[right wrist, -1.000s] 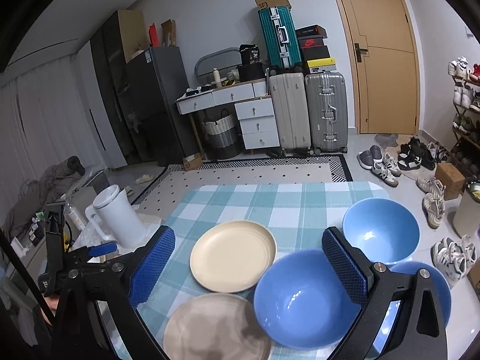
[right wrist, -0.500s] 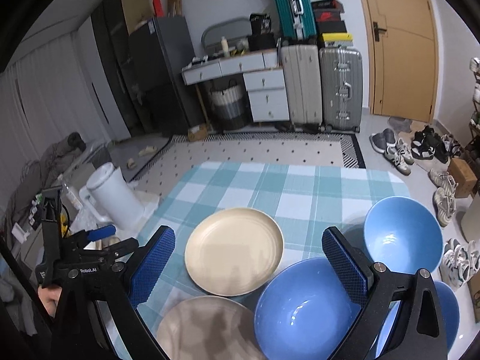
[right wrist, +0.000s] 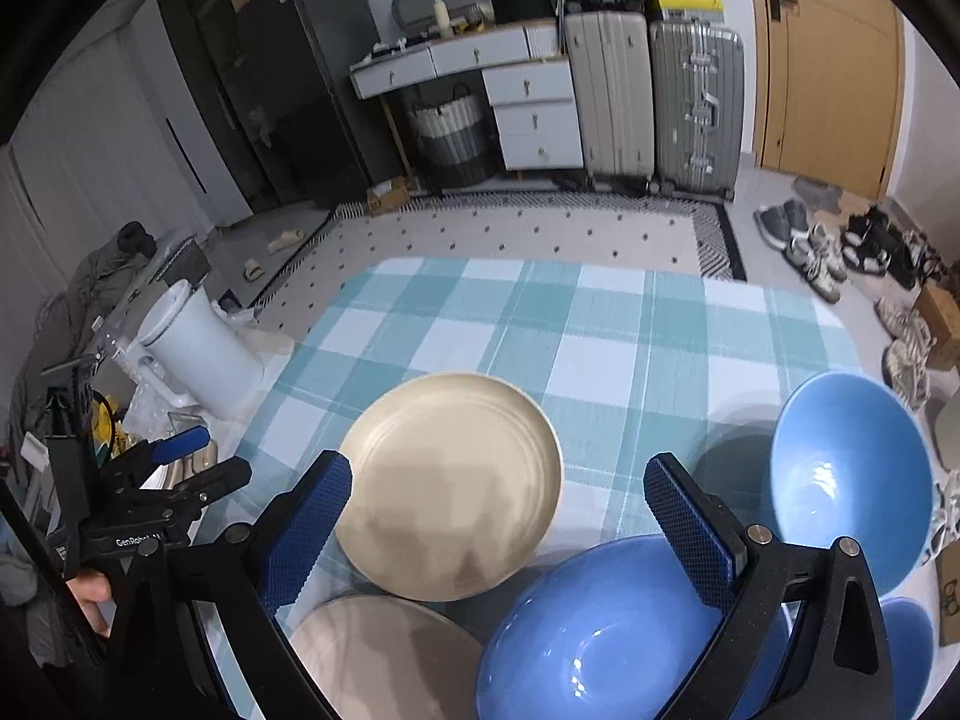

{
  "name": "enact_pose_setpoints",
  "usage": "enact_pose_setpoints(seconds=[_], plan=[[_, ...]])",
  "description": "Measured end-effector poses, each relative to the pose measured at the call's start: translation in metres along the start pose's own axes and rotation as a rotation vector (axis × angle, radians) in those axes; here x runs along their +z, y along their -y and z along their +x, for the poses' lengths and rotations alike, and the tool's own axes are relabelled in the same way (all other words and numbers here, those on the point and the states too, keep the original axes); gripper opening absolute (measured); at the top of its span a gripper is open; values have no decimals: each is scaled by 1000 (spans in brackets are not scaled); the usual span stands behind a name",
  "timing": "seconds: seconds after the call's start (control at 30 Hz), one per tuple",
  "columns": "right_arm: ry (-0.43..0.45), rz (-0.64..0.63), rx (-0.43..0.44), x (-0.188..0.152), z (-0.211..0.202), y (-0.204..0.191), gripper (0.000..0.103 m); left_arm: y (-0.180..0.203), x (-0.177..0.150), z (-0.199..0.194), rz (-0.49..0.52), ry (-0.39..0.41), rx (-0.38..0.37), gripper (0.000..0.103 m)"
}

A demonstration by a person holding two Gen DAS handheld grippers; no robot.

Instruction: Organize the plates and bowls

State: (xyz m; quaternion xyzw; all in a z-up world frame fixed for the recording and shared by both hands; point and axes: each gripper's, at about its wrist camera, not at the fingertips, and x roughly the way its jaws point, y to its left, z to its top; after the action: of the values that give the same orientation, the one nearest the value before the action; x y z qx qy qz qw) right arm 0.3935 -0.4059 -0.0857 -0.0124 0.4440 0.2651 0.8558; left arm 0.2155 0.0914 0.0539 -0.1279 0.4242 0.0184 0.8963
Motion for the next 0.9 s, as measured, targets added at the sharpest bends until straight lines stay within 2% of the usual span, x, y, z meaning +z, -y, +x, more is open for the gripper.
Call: enact_pose_setpoints(seconds=[0.2,0.37,0.43,0.9], plan=[[-91,-9,-7,4,35,9,99,-2,4,26,-14,-43,-2,102],[-165,-23,-5,5,62,13,89,-1,6,44,-16,-58,-4,101],[-191,-22,-5,4,72,14,84,-1,6,51,-18,-68,-10,100],[-310,-49,-21,1,113,15,76,4,-4,102,-12,-163,-22,87]])
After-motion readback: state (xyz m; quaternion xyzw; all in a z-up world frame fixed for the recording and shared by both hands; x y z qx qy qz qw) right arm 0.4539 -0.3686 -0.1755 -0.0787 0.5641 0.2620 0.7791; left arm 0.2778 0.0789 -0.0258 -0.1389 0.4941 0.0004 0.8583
